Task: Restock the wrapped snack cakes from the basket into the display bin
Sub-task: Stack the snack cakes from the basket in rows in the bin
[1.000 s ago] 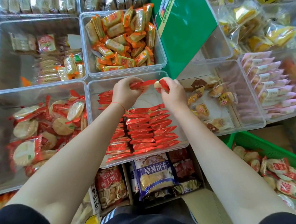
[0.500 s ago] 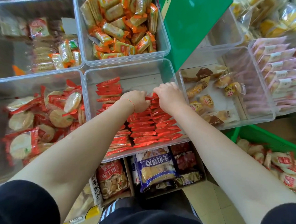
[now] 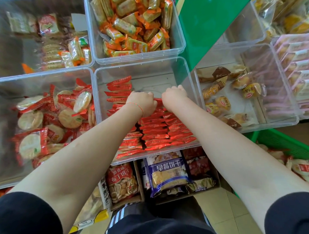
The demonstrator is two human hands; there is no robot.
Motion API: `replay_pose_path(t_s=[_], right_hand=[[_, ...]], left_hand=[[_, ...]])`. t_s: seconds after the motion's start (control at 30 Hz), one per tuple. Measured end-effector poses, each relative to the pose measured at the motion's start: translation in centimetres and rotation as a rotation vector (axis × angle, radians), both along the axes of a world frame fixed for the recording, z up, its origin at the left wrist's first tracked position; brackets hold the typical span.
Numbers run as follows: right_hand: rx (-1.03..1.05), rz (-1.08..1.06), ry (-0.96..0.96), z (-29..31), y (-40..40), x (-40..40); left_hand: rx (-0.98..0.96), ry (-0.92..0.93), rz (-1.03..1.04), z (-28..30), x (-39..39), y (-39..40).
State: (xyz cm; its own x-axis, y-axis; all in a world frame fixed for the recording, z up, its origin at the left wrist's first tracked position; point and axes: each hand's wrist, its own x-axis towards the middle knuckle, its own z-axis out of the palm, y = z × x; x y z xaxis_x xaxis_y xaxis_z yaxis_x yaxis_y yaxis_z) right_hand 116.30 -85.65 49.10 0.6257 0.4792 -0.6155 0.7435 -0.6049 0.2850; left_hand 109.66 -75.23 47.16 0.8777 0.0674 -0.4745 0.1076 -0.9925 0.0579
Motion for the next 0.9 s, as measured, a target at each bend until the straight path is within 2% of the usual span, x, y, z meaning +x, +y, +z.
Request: replay_pose_path(t_s=[0.1, 0.23, 0.3, 0.37, 0.43, 0.5, 0.6, 0.7, 0.9], right_hand=[[0.096, -0.033, 0.079, 0.0, -0.8, 0.4], [0.407, -0.09, 0.035, 0.8, -2.3, 0.1], [0.61, -0.168, 0.007, 1.6, -3.7, -0.3], [0.822, -0.221, -0.059, 2.5, -5.5, -1.3], [0.993, -0.244, -0.231, 3.2, -7.7, -2.7], [1.101, -0.33, -0.391, 3.6, -10.5, -4.3], [1.119, -0.525, -0.462, 3.3, -16.0, -6.0], [1.046, -0.787, -0.468, 2.6, -22.8, -6.9], [1.0, -1.163, -0.566, -0.5, -36.0, -8.0]], left_hand=[[0.05, 0.023, -0.058, -0.1, -0.3, 0.0], [-0.012, -0.012, 0.056, 0.7, -0.1, -0.5], [-0.06, -0.129, 0.083, 1.7, -0.2, -1.0], [-0.153, -0.353, 0.094, 3.2, -0.6, -2.0], [-0.298, -0.601, 0.089, 4.9, -1.2, -4.0], [-0.402, -0.699, 0.053, 6.4, -1.5, -7.1], [-0.429, -0.648, -0.054, 7.6, -1.1, -13.0], [-0.485, -0.607, -0.162, 7.3, -0.4, -19.7], [-0.55, -0.311, -0.421, 4.0, 0.6, -33.7]])
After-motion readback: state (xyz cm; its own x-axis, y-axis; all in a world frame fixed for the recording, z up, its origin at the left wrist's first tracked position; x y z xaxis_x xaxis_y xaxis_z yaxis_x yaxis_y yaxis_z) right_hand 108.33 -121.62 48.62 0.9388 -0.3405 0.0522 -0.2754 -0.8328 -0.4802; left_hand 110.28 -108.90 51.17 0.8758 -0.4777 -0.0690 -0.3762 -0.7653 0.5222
